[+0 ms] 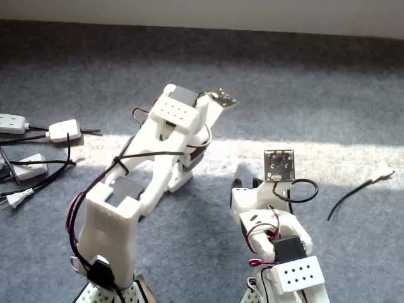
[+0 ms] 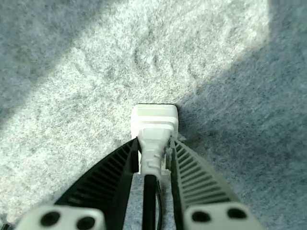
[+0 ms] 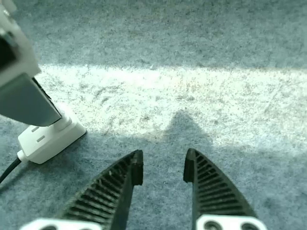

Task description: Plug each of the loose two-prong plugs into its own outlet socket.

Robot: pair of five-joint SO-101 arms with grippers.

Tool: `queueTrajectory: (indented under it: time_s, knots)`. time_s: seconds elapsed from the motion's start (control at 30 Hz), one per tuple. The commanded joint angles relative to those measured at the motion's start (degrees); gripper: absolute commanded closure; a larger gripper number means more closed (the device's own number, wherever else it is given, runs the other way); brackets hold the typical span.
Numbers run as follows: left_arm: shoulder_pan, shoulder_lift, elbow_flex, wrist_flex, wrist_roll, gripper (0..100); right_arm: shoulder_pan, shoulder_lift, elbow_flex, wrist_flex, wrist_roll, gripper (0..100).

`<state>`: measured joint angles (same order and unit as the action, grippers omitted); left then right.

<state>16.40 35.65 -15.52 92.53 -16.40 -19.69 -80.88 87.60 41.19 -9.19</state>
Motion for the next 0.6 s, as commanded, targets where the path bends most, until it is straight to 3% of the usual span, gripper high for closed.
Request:
queueTrajectory:
  time_s: [0.0,0.2,0.57]
  knots:
    - [-2.24,0.22,6.99,-1.67,0.18,99,-0.31,-0.4,-2.86,0.31,0.79,84.6]
    - [-2.51,0.22,10.07,-4.57,5.1,99,-0.31,-0.4,-2.77,0.31,0.79,84.6]
    - [-2.42,-0.04,8.84,-6.68,5.36,99,-0.04,-0.4,-1.36,-0.84,0.79,84.6]
